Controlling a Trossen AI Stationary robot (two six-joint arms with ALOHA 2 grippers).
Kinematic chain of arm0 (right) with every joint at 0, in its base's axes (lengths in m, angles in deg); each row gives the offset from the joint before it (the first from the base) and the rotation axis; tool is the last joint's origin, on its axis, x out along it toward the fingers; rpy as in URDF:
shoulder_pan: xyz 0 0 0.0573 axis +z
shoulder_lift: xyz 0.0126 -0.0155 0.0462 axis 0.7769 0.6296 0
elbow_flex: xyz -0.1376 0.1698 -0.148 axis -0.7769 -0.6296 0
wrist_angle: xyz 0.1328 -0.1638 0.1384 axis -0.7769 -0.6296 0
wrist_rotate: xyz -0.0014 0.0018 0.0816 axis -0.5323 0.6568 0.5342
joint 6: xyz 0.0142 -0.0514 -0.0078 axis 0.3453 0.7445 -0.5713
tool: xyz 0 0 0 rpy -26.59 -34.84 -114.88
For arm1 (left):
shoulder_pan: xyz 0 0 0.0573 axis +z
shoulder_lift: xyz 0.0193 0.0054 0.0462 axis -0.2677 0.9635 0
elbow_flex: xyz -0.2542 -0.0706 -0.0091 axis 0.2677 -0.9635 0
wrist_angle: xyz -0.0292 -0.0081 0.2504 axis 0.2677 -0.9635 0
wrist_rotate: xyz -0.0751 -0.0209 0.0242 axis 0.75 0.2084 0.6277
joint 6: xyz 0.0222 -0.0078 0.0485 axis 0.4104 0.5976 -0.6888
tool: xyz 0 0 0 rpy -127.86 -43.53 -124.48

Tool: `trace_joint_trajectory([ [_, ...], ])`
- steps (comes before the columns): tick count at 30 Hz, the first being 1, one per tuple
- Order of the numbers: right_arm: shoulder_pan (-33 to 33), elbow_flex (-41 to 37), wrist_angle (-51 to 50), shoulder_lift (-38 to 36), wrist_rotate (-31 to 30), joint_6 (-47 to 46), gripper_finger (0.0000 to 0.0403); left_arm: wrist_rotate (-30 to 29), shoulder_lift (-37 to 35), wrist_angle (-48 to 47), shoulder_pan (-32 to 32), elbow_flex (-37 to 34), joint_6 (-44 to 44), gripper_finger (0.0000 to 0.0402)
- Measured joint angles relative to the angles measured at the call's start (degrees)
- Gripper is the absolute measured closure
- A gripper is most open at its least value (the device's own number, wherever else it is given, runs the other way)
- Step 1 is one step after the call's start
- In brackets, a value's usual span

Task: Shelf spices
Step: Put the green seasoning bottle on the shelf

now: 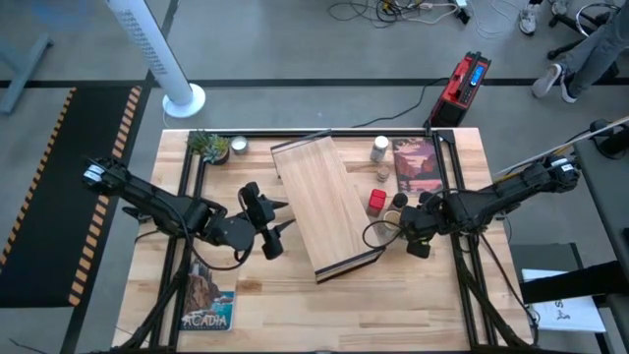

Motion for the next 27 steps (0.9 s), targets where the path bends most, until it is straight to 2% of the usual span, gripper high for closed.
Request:
trace_joint_trajectory([
  [8,0.02,4.24,-4.32,0.07,1.08,2.75,0.0225,1.79,-0.01,-0.58,-0.11,-0.02,1.75,0.0198],
  [12,0.25,9.37,-9.0,0.07,1.04,5.66,0.0225,1.89,0.0,-0.79,-0.11,-0.02,2.09,0.0198],
  [18,2.07,17.84,-10.71,-0.25,3.3,16.54,0.0225,4.19,0.0,-0.82,-0.11,-0.02,2.41,0.0198],
  [27,2.43,29.35,-17.25,0.09,1.71,20.39,0.0225,4.87,0.0,-1.27,-0.11,-0.17,3.32,0.0198],
])
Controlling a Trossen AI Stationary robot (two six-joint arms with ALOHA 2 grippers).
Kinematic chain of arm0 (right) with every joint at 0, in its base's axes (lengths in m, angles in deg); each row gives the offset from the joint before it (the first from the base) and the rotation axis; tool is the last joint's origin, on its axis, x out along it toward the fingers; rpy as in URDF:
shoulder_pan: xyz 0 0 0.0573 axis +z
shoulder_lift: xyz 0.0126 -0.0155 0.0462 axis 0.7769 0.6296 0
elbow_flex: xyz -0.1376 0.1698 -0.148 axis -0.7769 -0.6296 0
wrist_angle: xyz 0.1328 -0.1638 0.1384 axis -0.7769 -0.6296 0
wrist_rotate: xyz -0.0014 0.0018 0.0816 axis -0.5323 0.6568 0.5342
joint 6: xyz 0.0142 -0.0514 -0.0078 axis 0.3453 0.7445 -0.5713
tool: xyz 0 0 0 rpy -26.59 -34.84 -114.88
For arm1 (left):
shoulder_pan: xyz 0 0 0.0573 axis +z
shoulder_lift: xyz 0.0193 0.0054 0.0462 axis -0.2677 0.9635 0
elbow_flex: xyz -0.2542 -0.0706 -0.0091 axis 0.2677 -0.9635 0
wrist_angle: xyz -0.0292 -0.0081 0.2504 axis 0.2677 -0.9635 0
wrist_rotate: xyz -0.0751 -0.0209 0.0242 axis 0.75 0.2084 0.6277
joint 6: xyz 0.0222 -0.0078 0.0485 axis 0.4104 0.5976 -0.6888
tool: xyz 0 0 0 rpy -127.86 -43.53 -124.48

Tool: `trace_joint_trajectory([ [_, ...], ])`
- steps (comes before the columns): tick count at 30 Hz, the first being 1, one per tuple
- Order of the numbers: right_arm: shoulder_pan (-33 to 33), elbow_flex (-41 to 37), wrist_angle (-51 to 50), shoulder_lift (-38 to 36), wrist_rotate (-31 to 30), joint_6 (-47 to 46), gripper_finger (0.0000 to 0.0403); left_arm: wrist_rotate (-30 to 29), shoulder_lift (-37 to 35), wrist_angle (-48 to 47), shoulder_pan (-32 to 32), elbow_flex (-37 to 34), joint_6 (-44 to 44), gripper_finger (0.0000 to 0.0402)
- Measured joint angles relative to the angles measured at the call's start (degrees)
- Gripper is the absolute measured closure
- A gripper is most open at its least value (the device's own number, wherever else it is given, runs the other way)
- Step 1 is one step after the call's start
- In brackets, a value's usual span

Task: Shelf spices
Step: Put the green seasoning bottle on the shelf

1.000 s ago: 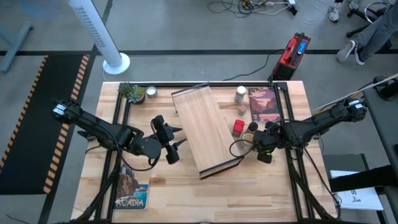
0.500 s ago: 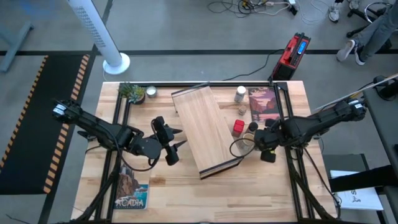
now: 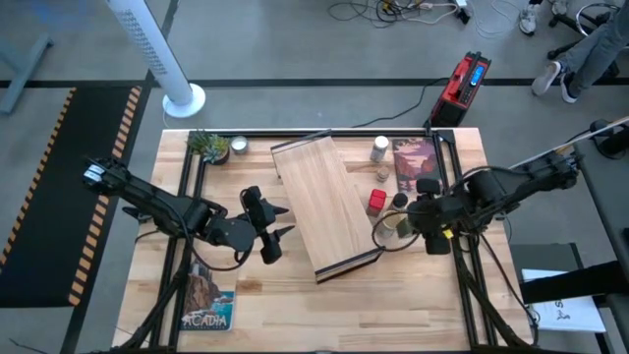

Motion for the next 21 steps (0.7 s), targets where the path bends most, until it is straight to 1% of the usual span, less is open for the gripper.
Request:
trace_joint_trajectory([
  [5,-0.02,4.32,1.5,0.1,-1.35,5.96,0.0225,0.0,0.0,0.02,0.0,0.0,1.33,0.0198],
  [8,-0.02,6.8,2.73,1.61,-2.05,9.2,0.0225,-0.02,0.0,0.04,0.0,0.0,1.94,0.0198],
  [11,-0.02,9.57,3.15,4.51,-1.79,11.44,0.0225,-0.02,0.0,0.04,0.0,0.0,2.32,0.0198],
  [18,-0.02,17.06,1.39,14.42,-1.23,17.52,0.0225,0.0,0.0,0.04,0.0,-0.02,2.61,0.0198],
  [21,-0.11,20.59,0.97,18.07,0.99,18.87,0.0225,0.27,0.0,0.02,-0.05,-0.01,2.95,0.0198],
])
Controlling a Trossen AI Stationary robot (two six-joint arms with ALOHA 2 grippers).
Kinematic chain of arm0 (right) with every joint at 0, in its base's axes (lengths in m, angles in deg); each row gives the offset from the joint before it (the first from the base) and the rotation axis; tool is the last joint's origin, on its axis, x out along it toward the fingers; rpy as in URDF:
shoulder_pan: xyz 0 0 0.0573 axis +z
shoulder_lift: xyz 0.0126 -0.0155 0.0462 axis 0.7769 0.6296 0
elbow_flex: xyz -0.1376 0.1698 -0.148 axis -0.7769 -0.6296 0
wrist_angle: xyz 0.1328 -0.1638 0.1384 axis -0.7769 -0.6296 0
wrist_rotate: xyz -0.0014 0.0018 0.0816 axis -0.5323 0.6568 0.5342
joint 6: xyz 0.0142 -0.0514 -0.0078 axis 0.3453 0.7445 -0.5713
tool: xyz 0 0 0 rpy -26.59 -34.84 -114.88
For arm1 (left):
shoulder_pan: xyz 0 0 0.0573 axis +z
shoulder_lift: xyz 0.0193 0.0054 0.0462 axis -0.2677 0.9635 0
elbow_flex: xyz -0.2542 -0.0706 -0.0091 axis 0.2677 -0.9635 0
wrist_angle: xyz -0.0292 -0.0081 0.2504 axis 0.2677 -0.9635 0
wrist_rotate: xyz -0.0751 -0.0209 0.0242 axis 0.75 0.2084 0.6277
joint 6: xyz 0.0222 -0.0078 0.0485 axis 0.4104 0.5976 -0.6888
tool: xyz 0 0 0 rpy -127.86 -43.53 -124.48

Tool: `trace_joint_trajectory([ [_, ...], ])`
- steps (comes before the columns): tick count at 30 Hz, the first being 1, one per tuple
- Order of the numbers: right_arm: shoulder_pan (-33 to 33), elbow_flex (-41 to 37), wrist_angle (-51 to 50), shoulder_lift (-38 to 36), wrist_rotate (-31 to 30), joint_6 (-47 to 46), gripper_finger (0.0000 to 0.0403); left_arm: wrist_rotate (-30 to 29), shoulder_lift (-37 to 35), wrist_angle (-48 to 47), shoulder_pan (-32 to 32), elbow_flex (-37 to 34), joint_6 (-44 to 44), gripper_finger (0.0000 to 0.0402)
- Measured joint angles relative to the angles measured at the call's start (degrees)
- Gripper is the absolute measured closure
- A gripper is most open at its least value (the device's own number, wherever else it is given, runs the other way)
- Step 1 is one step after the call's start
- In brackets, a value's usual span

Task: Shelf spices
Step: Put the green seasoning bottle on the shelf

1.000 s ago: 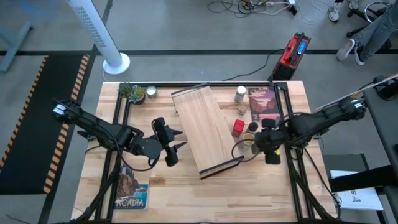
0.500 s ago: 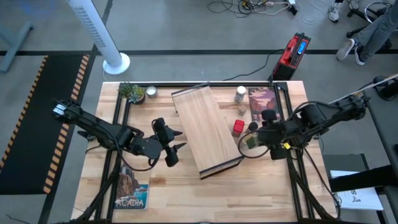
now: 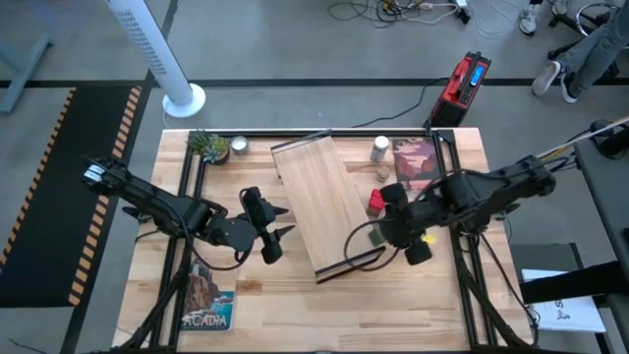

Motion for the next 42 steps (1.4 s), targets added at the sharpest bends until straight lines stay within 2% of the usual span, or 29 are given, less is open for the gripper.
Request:
trace_joint_trajectory([
  [5,-0.94,4.1,-3.79,4.8,1.27,0.8,0.0225,1.2,0.0,-0.02,-0.01,-0.01,0.04,0.0198],
  [9,-2.48,6.01,-3.88,6.69,4.75,1.94,0.0225,1.22,0.0,-0.07,-0.01,0.0,0.04,0.0198],
  [23,-5.18,7.23,-3.45,11.01,5.35,4.97,0.0225,1.24,0.0,-0.46,-0.05,0.01,-0.01,0.0198],
  [42,-6.16,7.1,-1.69,11.16,4.85,3.34,0.0194,1.24,0.0,-0.81,-0.32,0.0,0.13,0.0198],
])
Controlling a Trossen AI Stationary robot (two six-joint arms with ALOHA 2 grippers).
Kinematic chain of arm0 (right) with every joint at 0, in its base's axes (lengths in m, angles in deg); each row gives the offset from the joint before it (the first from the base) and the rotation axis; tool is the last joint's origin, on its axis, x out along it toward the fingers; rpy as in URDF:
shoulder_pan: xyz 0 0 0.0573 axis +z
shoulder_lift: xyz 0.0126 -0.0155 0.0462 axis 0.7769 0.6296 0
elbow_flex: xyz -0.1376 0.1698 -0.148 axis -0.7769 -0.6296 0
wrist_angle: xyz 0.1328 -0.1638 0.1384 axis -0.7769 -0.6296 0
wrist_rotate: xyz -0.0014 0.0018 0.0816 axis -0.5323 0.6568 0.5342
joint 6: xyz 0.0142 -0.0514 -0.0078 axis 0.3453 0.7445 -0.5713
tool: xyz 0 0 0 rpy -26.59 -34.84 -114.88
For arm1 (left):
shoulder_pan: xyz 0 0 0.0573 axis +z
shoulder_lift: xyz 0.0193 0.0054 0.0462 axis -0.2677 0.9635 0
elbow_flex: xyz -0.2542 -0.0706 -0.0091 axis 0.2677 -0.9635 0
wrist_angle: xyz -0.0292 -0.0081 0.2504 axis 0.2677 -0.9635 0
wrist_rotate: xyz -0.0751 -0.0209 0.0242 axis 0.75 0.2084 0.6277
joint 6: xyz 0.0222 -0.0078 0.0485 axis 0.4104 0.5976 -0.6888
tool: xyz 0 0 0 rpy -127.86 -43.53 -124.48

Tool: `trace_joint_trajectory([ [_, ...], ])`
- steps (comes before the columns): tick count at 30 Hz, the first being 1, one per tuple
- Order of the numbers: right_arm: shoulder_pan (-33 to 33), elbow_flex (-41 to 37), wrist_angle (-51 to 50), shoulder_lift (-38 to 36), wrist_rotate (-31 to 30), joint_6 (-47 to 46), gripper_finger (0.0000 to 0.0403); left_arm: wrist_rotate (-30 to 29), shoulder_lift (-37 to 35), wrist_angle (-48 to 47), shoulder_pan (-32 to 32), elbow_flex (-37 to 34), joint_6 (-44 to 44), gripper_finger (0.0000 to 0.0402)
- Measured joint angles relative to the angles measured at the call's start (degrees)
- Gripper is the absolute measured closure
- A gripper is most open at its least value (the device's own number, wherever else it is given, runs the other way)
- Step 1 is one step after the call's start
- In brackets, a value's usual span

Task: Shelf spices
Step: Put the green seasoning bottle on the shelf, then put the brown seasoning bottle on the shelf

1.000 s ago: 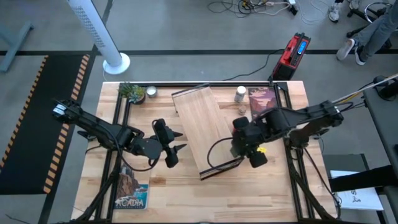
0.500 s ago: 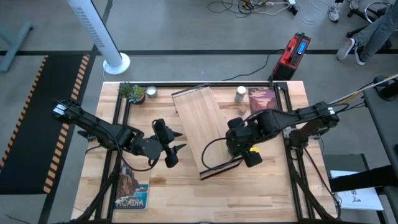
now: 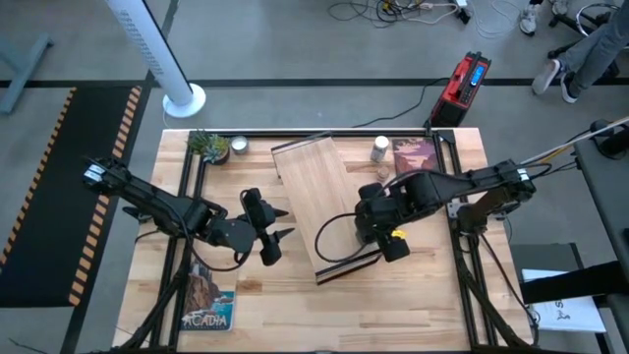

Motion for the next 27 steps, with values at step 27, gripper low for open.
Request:
trace_joint_trajectory([
  [27,-0.04,8.67,-13.7,-2.52,-3.42,-7.33,0.0129,0.07,0.0,-0.79,-0.59,0.0,0.92,0.0198],
])
